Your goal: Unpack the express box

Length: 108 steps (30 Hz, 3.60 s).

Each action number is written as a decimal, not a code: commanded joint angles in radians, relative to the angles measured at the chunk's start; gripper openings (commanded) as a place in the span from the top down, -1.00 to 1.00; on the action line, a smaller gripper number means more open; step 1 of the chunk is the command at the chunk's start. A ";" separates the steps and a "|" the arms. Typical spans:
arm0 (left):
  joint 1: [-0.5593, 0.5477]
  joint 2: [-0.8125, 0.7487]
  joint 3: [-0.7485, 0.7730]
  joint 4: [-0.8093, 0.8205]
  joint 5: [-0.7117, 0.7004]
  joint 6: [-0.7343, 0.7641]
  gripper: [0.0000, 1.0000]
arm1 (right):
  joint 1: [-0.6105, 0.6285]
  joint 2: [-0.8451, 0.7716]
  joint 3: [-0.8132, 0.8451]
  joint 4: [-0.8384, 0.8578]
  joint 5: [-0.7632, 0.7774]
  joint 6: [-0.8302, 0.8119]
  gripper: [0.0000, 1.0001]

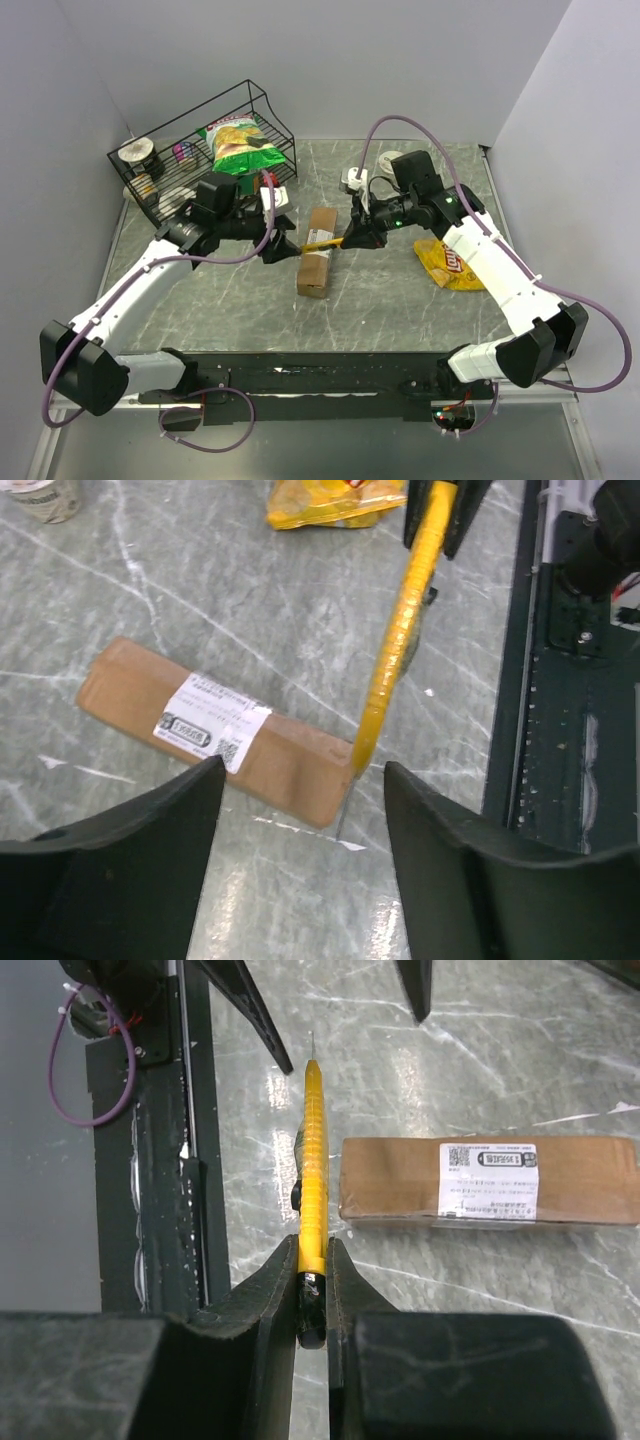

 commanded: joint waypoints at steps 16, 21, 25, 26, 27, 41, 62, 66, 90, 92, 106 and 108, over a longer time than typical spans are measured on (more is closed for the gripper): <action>-0.016 0.161 0.204 -0.103 0.190 0.081 0.53 | 0.004 0.032 0.145 -0.008 0.018 -0.060 1.00; -0.017 0.183 0.230 -0.143 0.198 0.127 0.98 | 0.006 0.041 0.140 0.019 0.016 -0.034 1.00; -0.017 0.216 0.293 -0.216 0.195 0.179 0.98 | -0.002 0.051 0.153 0.063 0.039 0.043 0.71; -0.017 0.224 0.315 -0.270 0.192 0.197 0.98 | -0.032 0.055 0.159 0.068 0.029 0.088 0.45; -0.015 0.241 0.338 -0.295 0.190 0.229 0.98 | -0.054 0.053 0.163 0.083 0.016 0.113 -0.04; 0.008 0.255 0.462 -0.223 0.314 0.127 0.98 | -0.188 0.044 0.179 0.225 -0.378 0.325 -0.54; 0.008 0.276 0.447 -0.080 0.359 -0.026 0.98 | -0.102 0.076 0.168 0.261 -0.300 0.294 -0.15; 0.008 0.276 0.430 -0.048 0.365 -0.062 0.98 | -0.100 0.070 0.153 0.305 -0.306 0.336 -0.07; 0.048 0.163 0.154 0.565 0.397 -0.677 0.98 | -0.160 -0.030 0.104 0.351 -0.263 0.399 -0.57; 0.048 0.169 0.146 0.618 0.397 -0.704 0.98 | -0.160 -0.024 0.078 0.388 -0.283 0.448 -0.55; 0.036 0.223 0.155 0.693 0.431 -0.760 0.98 | -0.128 0.039 0.108 0.535 -0.295 0.557 -0.38; 0.031 0.229 0.174 0.643 0.428 -0.725 0.98 | -0.117 0.042 0.111 0.537 -0.300 0.557 -0.37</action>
